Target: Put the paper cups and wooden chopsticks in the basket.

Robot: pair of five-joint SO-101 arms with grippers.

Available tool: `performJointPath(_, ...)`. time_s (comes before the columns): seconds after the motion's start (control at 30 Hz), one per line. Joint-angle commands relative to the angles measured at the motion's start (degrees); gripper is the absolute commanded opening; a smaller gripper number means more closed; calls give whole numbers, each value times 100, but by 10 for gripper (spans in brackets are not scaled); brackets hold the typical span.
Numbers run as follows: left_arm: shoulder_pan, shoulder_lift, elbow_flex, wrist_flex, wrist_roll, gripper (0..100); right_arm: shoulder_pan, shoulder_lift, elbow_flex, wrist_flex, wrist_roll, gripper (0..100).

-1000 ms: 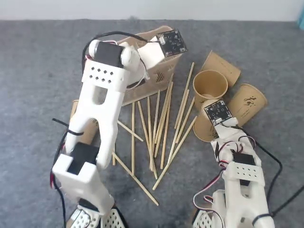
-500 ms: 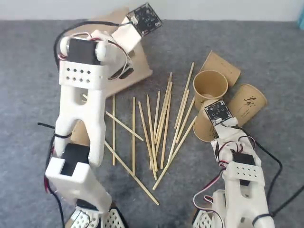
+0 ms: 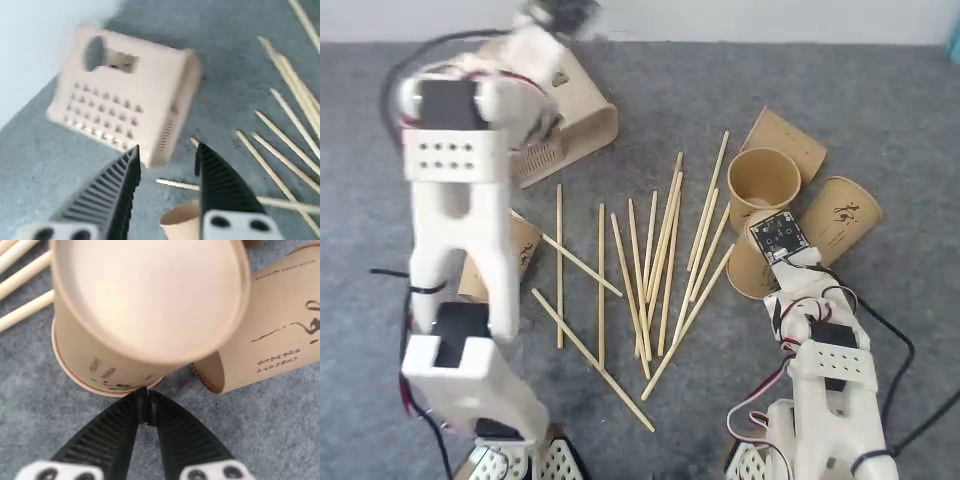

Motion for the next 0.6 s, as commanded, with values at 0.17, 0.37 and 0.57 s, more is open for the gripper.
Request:
performJointPath(0.17, -273, 1486, 145, -1284, 1275, 174, -48, -110, -18, -66, 26, 9)
performJointPath(0.37, 9, 2163, 145, -2207, 1811, 174, -48, -110, -18, -66, 26, 9)
performJointPath(0.57, 35, 2418, 145, -2725, 1908, 72, -48, -110, -18, -66, 44, 9)
